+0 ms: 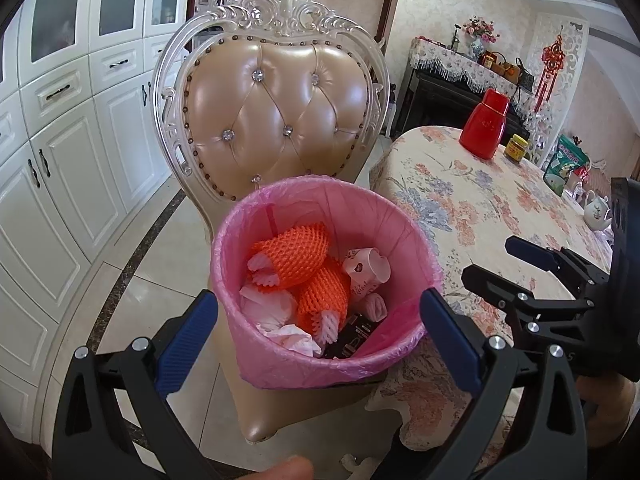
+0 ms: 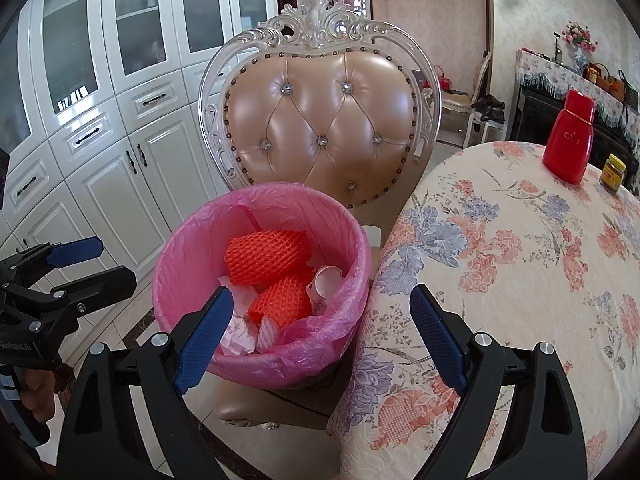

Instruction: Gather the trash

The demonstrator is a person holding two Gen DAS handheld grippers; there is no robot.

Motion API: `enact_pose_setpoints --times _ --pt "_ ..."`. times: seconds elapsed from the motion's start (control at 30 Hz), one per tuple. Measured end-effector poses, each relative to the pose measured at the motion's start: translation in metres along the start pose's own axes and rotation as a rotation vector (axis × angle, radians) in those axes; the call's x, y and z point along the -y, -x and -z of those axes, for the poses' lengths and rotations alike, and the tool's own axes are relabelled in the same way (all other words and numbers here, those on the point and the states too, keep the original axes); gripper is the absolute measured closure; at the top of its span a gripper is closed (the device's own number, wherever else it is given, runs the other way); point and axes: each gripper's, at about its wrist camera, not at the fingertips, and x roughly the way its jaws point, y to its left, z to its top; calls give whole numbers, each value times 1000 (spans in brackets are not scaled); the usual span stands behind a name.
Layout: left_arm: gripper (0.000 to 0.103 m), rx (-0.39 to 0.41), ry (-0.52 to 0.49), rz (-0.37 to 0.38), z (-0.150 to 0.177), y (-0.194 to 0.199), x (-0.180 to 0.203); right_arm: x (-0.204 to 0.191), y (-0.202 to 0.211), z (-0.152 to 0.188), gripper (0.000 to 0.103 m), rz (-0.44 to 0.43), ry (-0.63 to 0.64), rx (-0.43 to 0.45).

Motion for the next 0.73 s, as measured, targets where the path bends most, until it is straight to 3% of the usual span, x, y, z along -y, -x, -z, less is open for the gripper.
enact_pose_setpoints --times 0.3,0.73 --pt "5 21 -12 6 0 1 0 3 -2 0 18 5 -6 -4" --pt "5 21 -18 -47 -3 -2 2 5 -2 0 18 5 -6 -6"
